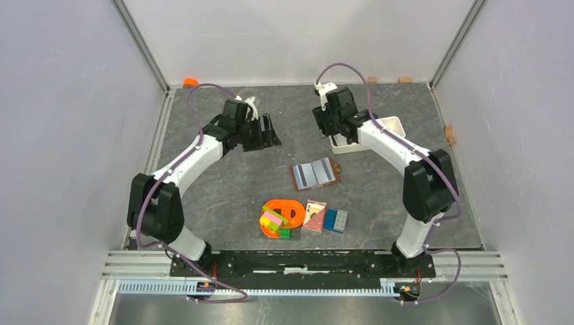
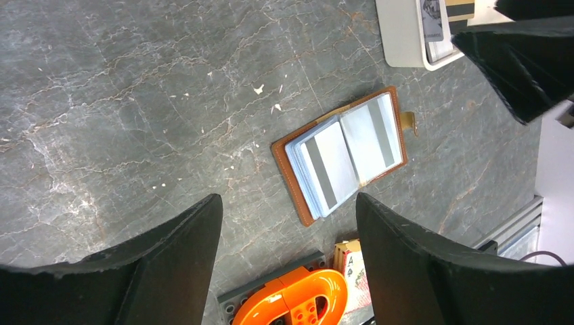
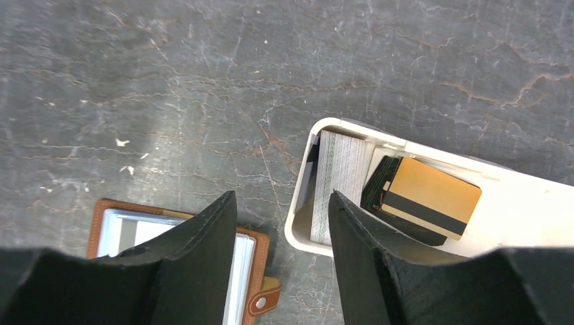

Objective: Put the credit cards into the card holder
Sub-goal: Pick up the credit card from the storage box.

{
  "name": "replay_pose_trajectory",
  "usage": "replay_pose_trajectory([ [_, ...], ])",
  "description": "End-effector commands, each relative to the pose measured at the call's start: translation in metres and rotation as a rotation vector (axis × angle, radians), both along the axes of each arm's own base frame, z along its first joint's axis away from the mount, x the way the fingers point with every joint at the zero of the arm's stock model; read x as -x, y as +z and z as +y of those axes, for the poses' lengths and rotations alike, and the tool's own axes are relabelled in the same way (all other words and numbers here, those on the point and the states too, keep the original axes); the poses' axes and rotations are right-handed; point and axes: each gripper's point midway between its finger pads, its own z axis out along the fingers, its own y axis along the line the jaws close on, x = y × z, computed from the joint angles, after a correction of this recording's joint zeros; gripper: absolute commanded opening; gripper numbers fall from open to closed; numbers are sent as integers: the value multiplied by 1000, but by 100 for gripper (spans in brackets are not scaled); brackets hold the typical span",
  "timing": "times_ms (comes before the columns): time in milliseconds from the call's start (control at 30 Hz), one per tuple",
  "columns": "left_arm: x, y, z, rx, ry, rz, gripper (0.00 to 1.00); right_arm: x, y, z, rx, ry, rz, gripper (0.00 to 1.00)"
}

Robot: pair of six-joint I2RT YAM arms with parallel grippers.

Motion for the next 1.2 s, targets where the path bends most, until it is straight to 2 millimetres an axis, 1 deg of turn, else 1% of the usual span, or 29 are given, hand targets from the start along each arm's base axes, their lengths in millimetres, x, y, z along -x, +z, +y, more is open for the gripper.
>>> replay_pose_trajectory([
  [0, 2, 15, 3, -17, -26, -45, 79, -15, -8, -1, 65, -5, 5, 56],
  [33, 2, 16, 2, -12, -27, -44, 79, -16, -14, -1, 76, -8, 20, 54],
  [100, 3, 18, 1, -4, -31, -46, 79, -19, -19, 0, 83, -12, 34, 51],
  [233, 4, 24, 2, 0, -31, -61, 79, -22, -27, -8, 116, -45, 36, 44],
  [333, 5, 26, 1, 4, -33, -65, 79, -23, -32, -12, 124, -55, 47, 34],
  [467, 6, 29, 1, 6, -34, -70, 79, -24, -35, -15, 129, -67, 54, 24],
  [633, 6, 30, 2, 6, -33, -75, 80, -25, -39, -20, 153, -76, 61, 20],
  [767, 7, 32, 3, 7, -31, -79, 80, -24, -48, -23, 173, -81, 81, 17],
  [967, 7, 33, 3, 8, -31, -83, 80, -24, -54, -25, 186, -84, 91, 7],
  [1000, 7, 33, 3, 8, -32, -84, 80, -24, -53, -25, 186, -85, 90, 1],
  [1067, 8, 33, 2, 9, -42, -84, 80, -26, -44, -26, 186, -92, 78, 0],
  [1167, 9, 39, -1, 21, -66, -108, 80, -25, -14, -23, 145, -82, 34, 0],
])
